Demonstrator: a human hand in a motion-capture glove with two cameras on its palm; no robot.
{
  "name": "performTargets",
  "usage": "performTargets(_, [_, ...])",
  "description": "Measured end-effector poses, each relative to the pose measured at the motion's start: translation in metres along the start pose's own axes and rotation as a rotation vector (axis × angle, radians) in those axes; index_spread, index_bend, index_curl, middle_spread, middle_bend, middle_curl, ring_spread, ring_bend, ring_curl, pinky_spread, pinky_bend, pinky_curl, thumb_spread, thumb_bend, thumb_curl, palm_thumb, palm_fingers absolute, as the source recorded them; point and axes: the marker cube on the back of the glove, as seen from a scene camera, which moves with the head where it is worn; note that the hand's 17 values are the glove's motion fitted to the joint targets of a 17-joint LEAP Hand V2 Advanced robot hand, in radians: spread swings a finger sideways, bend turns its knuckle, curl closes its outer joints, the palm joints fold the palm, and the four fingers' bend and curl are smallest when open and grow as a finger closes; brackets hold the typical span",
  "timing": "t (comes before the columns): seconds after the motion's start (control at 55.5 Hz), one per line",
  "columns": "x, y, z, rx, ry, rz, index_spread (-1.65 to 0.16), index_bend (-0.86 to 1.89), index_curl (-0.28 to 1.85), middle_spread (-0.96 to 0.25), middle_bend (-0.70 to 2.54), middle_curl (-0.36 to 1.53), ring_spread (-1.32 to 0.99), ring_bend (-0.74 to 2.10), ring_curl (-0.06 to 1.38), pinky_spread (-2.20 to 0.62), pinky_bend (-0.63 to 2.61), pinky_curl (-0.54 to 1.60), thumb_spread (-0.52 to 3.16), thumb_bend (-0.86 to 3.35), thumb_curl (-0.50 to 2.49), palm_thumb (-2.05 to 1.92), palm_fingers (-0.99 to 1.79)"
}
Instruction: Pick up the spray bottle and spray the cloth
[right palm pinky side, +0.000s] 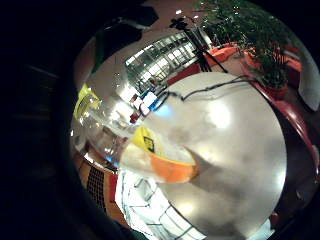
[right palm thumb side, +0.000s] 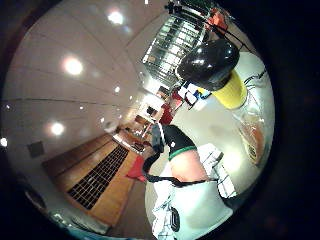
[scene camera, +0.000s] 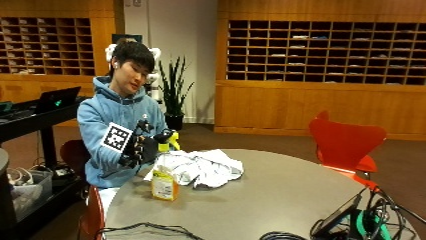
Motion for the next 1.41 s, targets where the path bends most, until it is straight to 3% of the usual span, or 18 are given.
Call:
performTargets(0.883, [0.014,-0.025,0.036,-0.027,-0.165,0.266,-0.12,0.1,0.15,0.08,0.37,0.37,0.13,0.59,0.32,0.25,0.48,0.35,0.99,-0.02,0.4,0.67,0.27])
performTargets(1.154, [0.017,-0.026,0.037,-0.058,-0.185,0.287,-0.15,0.12,0.19,0.01,0.37,0.37,0.07,0.6,0.32,0.23,0.38,0.33,0.96,-0.02,0.41,0.72,0.48])
performTargets(1.406, [0.022,-0.028,0.04,-0.071,-0.236,0.358,-0.15,0.08,0.19,-0.01,0.36,0.38,0.05,0.59,0.34,0.23,0.38,0.34,0.95,-0.03,0.42,0.72,0.46])
